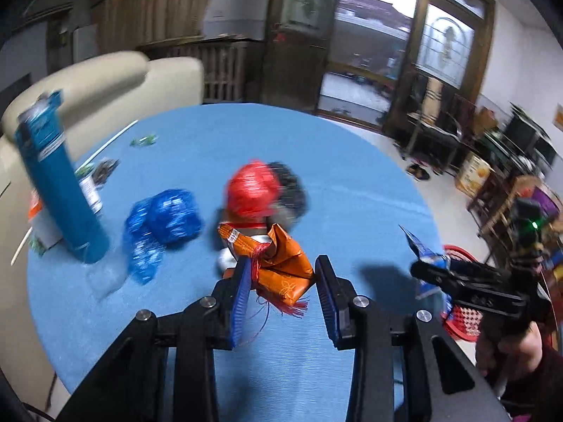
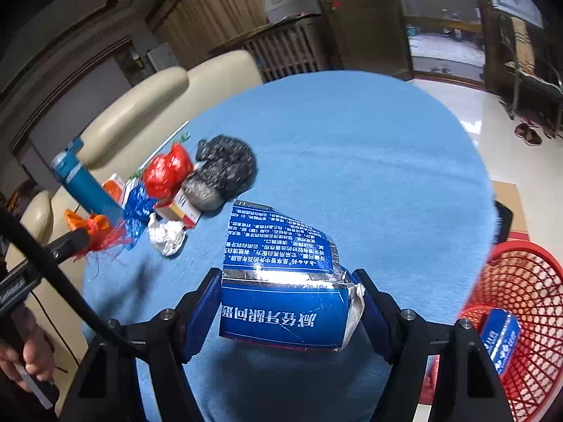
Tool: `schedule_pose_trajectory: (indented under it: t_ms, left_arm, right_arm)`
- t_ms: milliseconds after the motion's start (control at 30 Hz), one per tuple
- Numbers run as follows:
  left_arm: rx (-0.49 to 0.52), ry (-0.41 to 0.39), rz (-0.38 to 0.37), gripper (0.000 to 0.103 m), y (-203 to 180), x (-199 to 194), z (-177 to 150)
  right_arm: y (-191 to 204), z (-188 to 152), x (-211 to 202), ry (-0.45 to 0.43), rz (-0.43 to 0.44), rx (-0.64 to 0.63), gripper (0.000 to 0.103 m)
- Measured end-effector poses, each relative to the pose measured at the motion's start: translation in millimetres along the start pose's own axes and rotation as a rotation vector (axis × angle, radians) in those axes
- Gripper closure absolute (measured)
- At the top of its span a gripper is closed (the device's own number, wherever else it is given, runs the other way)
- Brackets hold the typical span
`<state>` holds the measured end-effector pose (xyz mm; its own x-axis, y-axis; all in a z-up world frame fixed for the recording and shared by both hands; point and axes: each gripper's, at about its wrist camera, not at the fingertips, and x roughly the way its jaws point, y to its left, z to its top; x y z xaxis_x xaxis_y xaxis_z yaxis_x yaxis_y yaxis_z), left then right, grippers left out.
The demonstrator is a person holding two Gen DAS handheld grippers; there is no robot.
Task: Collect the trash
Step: 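Release the blue carton and orange wrapper into the red wastebasket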
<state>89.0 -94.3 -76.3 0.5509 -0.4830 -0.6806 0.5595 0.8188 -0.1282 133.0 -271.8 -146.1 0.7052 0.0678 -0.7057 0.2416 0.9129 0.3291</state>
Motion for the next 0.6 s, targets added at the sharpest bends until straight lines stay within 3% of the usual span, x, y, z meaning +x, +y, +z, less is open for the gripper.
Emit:
schedule_pose_trajectory:
  t_ms: [200, 600]
  left_arm:
    - [0.137, 0.035, -0.073, 0.064, -57.5, 2.5, 4.4]
    - [0.394, 0.088, -0.269, 0.064, -182.4, 3.0, 11.2]
  right_arm:
    - [-29.4, -2.5, -35.6, -0.079, -0.050, 0.035, 0.027]
    - [-129.0, -28.5, -103.6, -0.170, -0.135, 0.234, 0.027]
